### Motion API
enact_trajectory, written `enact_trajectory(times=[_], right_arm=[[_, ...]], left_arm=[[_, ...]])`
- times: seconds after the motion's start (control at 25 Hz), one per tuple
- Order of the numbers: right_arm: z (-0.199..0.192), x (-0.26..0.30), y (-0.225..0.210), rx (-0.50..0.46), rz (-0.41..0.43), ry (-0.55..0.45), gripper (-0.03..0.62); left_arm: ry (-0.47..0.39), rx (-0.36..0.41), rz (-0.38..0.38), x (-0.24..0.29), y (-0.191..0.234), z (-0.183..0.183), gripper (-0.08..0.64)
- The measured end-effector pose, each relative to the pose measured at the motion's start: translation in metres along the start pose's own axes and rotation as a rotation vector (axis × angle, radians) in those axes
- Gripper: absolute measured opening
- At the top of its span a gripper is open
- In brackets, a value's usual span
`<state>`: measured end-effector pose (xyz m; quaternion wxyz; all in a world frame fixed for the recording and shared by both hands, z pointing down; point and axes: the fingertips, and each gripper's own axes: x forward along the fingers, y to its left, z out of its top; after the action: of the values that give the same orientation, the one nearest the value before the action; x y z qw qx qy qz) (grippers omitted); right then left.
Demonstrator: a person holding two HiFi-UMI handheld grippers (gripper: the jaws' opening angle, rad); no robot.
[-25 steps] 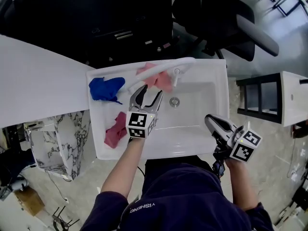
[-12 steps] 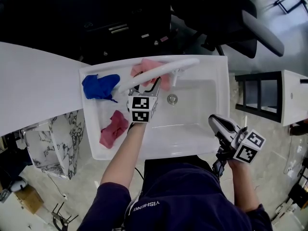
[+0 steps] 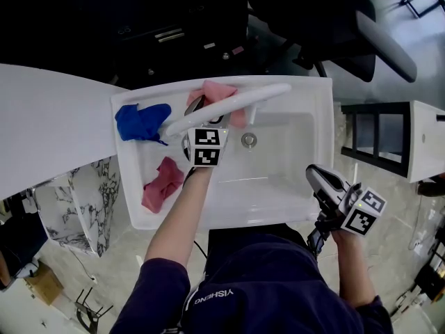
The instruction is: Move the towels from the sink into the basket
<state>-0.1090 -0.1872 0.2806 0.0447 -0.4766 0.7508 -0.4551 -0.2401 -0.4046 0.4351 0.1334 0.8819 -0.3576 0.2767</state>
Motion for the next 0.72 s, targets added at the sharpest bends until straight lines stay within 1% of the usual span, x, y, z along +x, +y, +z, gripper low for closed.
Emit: enact_trajectory(times=[0.24, 0.4, 0.44, 0.56, 0.72], right_arm=[[0.0, -0.002, -0.005, 0.024, -0.008, -0.005, 0.009], [0.001, -0.003, -0.006, 0.034, -0.009, -0.009, 0.009], [0.001, -0.002, -0.005, 0.031, -0.006, -0.009, 0.009], [0.001, -0.002, -0.003, 0.031, 0.001, -0.01, 0.009], [0.0, -0.002, -0.001, 0.032, 0.012, -0.014, 0.009]], left_arm=[[0.048, 0.024, 0.012, 0.006, 0.001, -0.009, 0.284], [0.045, 0.052, 0.023, 0.007, 0.002, -0.009, 0.279], [0.046, 0.056, 0.026, 0.007, 0.002, -0.009, 0.266], [0.055, 0.06, 0.033, 0.005, 0.004, -0.009, 0.189], [0.047, 0.048, 0.037, -0.003, 0.005, -0.008, 0.126]])
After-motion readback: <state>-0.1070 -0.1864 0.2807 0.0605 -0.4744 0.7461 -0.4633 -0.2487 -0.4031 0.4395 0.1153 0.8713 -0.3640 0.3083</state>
